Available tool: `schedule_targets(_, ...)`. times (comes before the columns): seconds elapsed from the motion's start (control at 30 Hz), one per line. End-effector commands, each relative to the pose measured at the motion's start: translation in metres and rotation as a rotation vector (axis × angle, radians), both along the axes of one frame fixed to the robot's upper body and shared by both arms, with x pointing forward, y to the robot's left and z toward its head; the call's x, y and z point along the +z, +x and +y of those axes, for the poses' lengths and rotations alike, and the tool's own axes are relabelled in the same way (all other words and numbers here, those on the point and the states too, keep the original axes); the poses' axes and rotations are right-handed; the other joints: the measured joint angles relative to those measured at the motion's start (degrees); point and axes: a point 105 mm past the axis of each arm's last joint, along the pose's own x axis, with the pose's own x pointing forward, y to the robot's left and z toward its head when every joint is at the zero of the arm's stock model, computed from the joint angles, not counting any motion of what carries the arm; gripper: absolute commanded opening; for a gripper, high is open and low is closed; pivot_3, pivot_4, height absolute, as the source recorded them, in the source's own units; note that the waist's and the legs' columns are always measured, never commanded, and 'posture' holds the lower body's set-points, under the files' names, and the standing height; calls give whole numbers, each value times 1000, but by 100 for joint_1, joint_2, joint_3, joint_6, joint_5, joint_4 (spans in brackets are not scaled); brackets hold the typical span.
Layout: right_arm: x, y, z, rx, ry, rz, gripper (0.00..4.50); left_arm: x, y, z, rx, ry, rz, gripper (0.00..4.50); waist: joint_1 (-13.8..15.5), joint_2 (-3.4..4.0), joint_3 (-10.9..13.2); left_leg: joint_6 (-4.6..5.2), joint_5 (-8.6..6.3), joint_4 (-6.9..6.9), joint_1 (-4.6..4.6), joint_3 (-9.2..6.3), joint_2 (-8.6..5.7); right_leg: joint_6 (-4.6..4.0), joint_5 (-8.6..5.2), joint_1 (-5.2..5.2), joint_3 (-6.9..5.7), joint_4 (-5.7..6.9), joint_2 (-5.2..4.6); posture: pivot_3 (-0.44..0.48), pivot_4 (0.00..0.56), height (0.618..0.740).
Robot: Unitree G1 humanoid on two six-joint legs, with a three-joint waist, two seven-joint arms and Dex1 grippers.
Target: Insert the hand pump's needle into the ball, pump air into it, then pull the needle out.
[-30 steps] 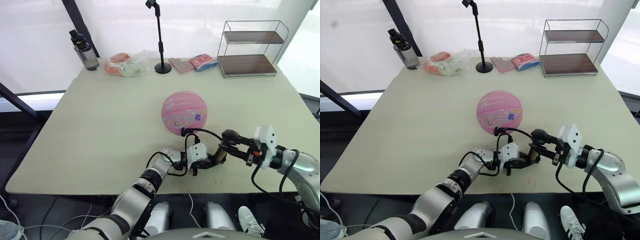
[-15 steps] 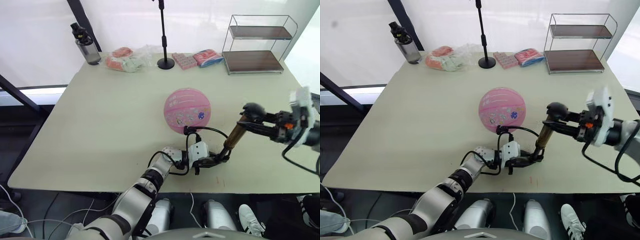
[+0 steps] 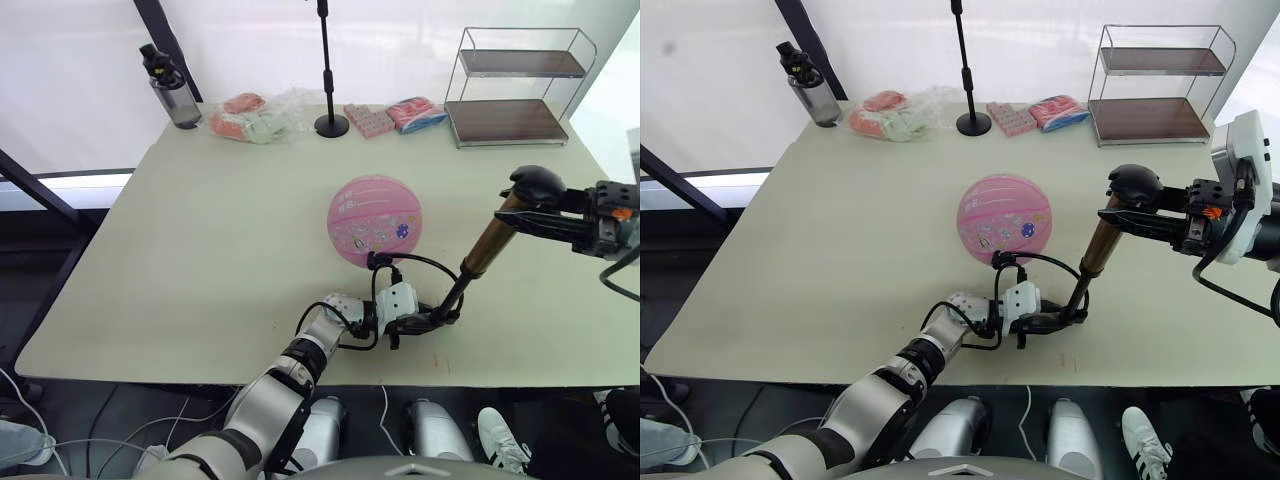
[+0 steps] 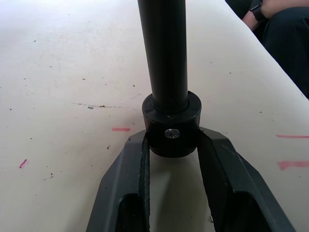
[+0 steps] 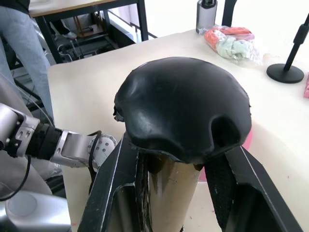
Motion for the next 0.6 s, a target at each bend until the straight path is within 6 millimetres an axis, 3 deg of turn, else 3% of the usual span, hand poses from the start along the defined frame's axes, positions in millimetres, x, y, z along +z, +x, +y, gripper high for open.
schedule_targets(0.03,41,-8,-7,-32,33,-194,1080,-39,-17,20,3,134,111,1095,5,0,0,0,0,0,-2,0,0,-1,0,-1,0,0,0,0,150,740)
schedule_targets(0.3,16,-9,0,-1,33,-101,1080,-40,-17,21,5,137,110,1095,0,2,-2,0,0,0,1,0,-1,-1,0,0,0,0,0,0,150,740)
schedule_targets(0.6,-54,-3,7,-21,-43,32,1080,-40,-17,21,2,139,107,1095,-25,-10,-29,0,0,-3,30,5,5,1,-1,22,5,4,8,0,150,740)
